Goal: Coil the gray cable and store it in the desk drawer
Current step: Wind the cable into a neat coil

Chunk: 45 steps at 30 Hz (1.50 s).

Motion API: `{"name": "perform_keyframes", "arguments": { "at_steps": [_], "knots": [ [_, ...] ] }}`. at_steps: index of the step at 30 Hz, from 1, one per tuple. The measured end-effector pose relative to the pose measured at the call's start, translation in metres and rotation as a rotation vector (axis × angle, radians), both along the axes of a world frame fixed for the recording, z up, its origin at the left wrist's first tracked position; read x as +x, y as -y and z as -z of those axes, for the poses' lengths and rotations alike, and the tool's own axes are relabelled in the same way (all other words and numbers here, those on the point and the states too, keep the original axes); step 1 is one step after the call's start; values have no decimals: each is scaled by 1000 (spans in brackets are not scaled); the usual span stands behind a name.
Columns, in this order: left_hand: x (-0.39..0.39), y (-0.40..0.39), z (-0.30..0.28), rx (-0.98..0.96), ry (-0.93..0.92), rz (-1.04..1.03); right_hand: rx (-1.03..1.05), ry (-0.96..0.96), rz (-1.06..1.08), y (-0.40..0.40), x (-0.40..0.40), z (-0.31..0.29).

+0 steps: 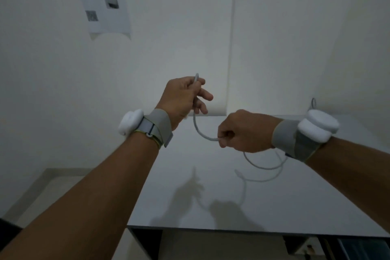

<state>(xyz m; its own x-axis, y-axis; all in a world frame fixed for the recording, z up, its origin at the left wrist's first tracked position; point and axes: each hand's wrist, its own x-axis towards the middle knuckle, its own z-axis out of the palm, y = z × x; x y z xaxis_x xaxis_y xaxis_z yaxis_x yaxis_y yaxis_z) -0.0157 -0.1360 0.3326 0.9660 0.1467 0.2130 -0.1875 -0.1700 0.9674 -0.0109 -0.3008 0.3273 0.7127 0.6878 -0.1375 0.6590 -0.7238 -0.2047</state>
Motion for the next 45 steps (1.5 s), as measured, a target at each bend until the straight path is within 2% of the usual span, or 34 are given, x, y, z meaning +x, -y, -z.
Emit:
{"name": "perform_keyframes", "arguments": {
  "at_steps": [5,10,14,19,22,24,26,28,29,32,34,38,41,45],
  "knots": [
    [-14,21,-8,-68,-42,99,211,87,-80,16,-7,-38],
    [-36,34,-12,-11,-97,211,454,168,-49,31,-8,-66],
    [-50,33,-16,-139,-170,295,556,203,-25,52,4,-88],
    [-62,40,-37,-371,-207,429,827,149,122,65,17,-82],
    [-62,47,-52,-387,-177,420,949,135,284,57,24,-67],
    [-61,52,-60,-391,-148,390,976,38,391,50,22,-55],
    [-59,56,-65,-403,-128,350,901,-125,462,46,13,-42],
    [-58,59,-67,-392,-125,319,803,-194,509,45,5,-33],
    [-58,59,-68,-385,-140,314,778,-148,526,47,3,-31],
    [-60,57,-68,-360,-220,309,777,157,597,59,8,-32],
    [-62,59,-70,-345,-231,329,781,221,610,67,11,-36],
    [-61,68,-80,-424,-146,389,665,-29,592,63,6,-34],
    [-56,73,-85,-458,-67,359,424,-161,487,51,-5,-24],
    [-49,71,-83,-501,-23,283,1,-139,264,47,-26,-20]
  ]
}}
